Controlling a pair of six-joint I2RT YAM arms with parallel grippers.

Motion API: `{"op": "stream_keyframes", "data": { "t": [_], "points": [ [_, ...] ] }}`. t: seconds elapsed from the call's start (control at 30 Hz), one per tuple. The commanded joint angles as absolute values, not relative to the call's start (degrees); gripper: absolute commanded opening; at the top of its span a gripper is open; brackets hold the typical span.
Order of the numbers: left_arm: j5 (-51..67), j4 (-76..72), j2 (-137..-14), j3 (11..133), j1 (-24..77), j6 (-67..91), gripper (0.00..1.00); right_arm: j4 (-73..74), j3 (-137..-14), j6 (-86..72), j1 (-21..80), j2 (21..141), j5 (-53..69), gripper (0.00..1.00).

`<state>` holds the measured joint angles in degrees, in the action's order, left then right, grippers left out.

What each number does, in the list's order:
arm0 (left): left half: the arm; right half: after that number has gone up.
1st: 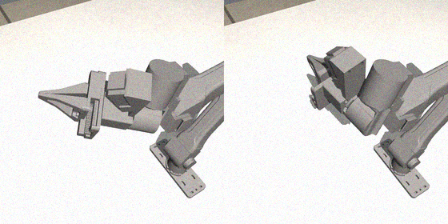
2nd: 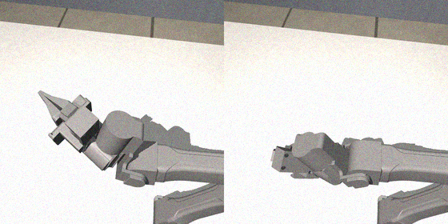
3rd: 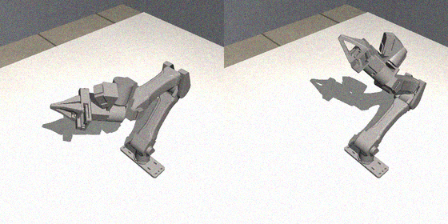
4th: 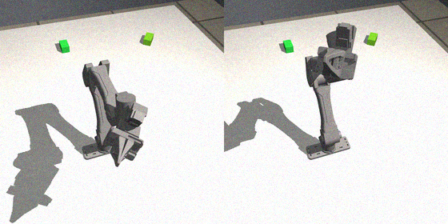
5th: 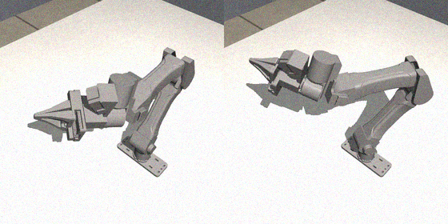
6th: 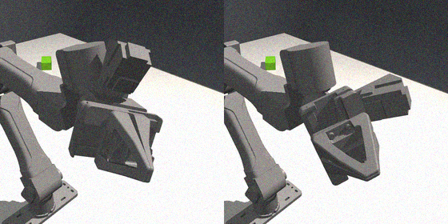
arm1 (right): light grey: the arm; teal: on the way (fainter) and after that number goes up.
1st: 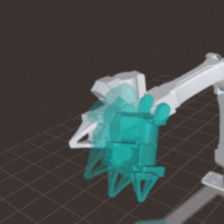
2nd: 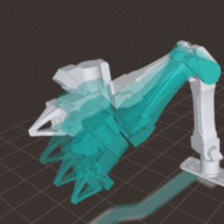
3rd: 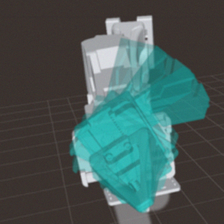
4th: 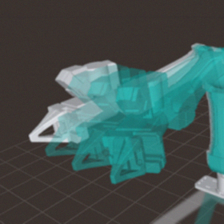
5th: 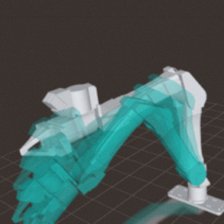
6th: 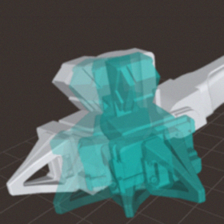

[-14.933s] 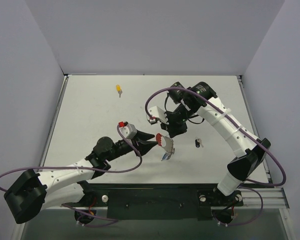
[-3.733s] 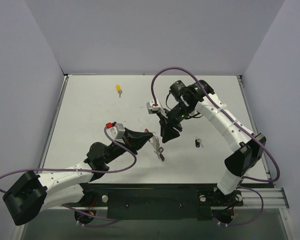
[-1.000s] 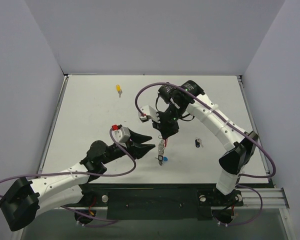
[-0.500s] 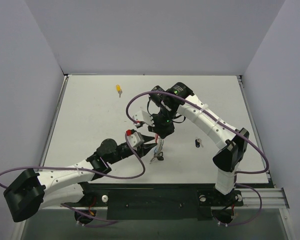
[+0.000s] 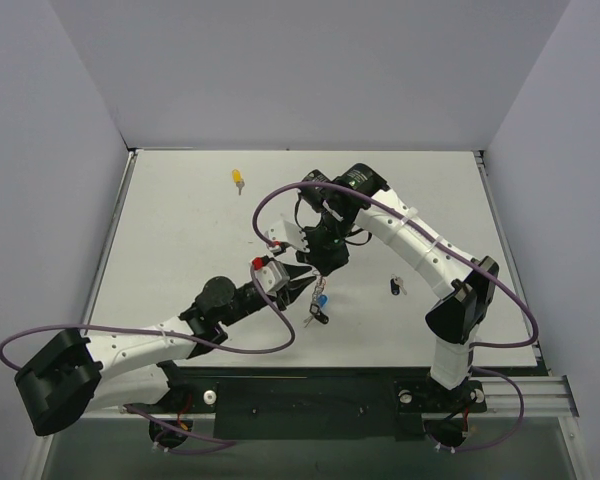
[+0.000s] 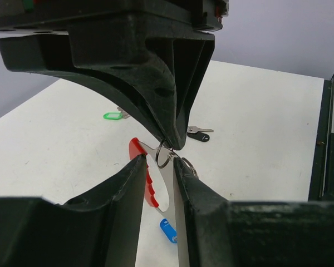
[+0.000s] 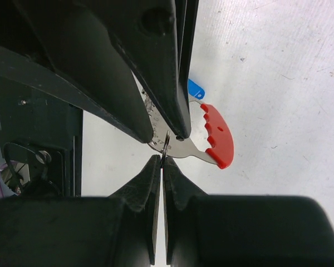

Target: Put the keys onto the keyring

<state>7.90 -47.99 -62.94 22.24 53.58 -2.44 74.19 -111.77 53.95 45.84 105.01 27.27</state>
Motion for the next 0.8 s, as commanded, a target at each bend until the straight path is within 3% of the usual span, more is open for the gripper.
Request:
{"op": "stream_keyframes", "data": {
  "t": [0.0, 0.43, 0.47, 0.53, 0.77],
  "points": [
    [8.5, -52.5, -64.4, 25.3, 53.8, -3.0, 0.33, 84.9, -113.9, 54.8, 46.3, 105.2, 28.6, 0.0],
    [8.7, -53.4, -65.8, 26.2, 53.7, -2.1, 0.24, 85.1, -113.7, 55.0, 46.2, 105.3, 29.4, 0.0],
    [8.9, -53.4, -65.9, 26.2, 53.7, -2.1, 0.21, 85.0, -113.7, 55.0, 46.3, 105.3, 29.4, 0.0],
    [9.2, -53.0, -66.2, 26.3, 53.7, -2.1, 0.02, 85.0, -113.8, 55.0, 46.2, 105.2, 29.5, 0.0],
    [9.8, -50.3, -65.6, 26.3, 53.7, -0.7, 0.0, 84.9, -113.8, 54.8, 46.1, 104.8, 30.1, 0.0]
  ]
}}
